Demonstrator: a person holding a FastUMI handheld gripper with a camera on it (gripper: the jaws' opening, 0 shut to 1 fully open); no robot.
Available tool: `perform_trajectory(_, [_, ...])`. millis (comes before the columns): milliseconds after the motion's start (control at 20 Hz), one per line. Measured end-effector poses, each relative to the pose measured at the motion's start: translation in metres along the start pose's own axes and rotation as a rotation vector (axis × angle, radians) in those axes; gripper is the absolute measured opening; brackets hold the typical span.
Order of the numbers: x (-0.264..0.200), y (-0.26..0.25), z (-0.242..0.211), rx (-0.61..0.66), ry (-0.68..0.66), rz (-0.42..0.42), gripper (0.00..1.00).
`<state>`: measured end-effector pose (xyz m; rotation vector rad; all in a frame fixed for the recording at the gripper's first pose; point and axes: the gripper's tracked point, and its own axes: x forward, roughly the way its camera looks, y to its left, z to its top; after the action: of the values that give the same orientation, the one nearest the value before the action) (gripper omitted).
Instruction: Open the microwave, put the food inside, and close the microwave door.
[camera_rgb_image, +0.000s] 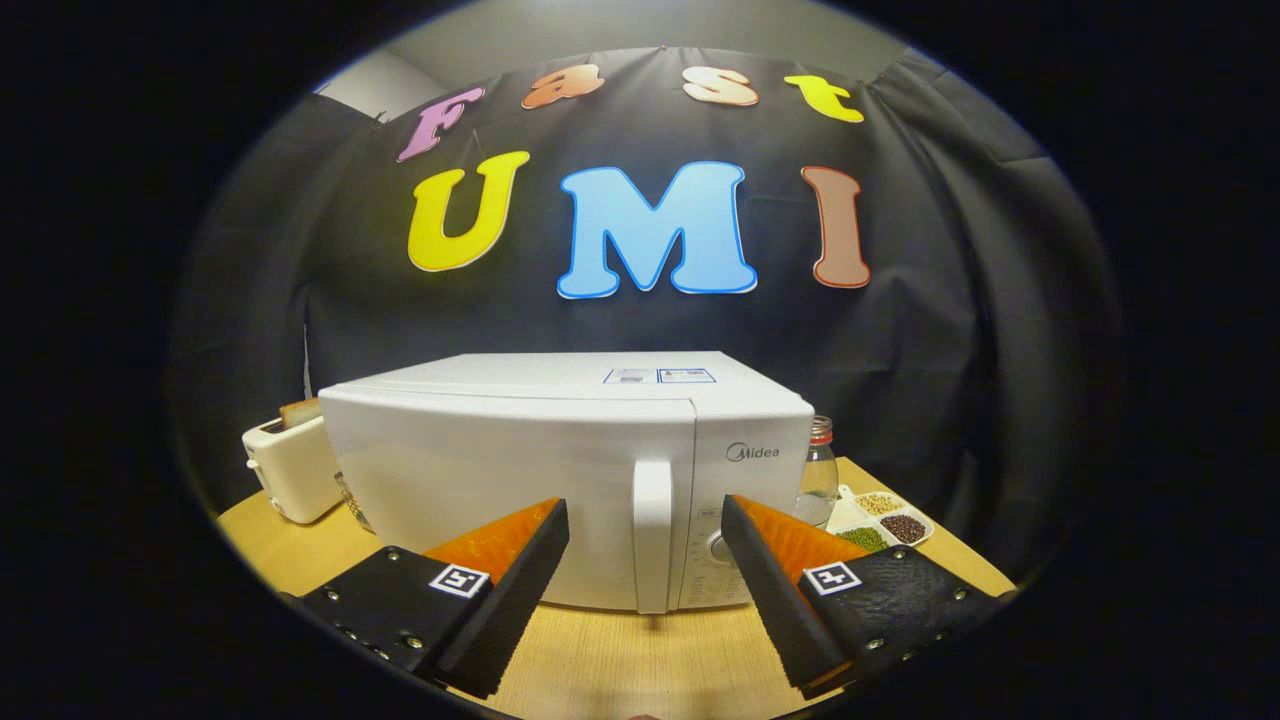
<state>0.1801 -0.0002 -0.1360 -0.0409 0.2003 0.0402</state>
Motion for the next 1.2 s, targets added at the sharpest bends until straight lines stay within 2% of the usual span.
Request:
perform_trajectory(200, [0.022,0.0,-0.026,-0.006,0.069,-0.002,0.99])
perform_trajectory(350, [0.033,0.001,-0.037,0.007,0.094,0.002,0.78])
perform_trajectory(400, [0.035,0.002,-0.037,0.01,0.093,0.001,0.77])
perform_trajectory(550, [0.039,0.0,-0.04,0.021,0.097,0.0,0.49])
perform_trajectory(600, [0.04,-0.001,-0.039,0.015,0.103,-0.009,0.49])
perform_trajectory(650, [0.041,-0.002,-0.041,0.015,0.1,-0.016,0.43])
perform_trajectory(700, [0.038,-0.003,-0.041,0.013,0.106,-0.019,0.3])
perform_trajectory(800, [0.038,-0.002,-0.04,0.029,0.115,-0.033,0.23])
perform_trajectory(850, [0.036,-0.001,-0.04,0.034,0.119,-0.034,0.15])
perform_trajectory(1050, [0.036,0.0,-0.041,0.025,0.138,0.009,0.15])
perform_trajectory(1150, [0.032,0.0,-0.042,0.01,0.141,-0.003,0.15])
perform_trajectory(1200, [0.037,-0.002,-0.042,-0.003,0.135,-0.024,0.11])
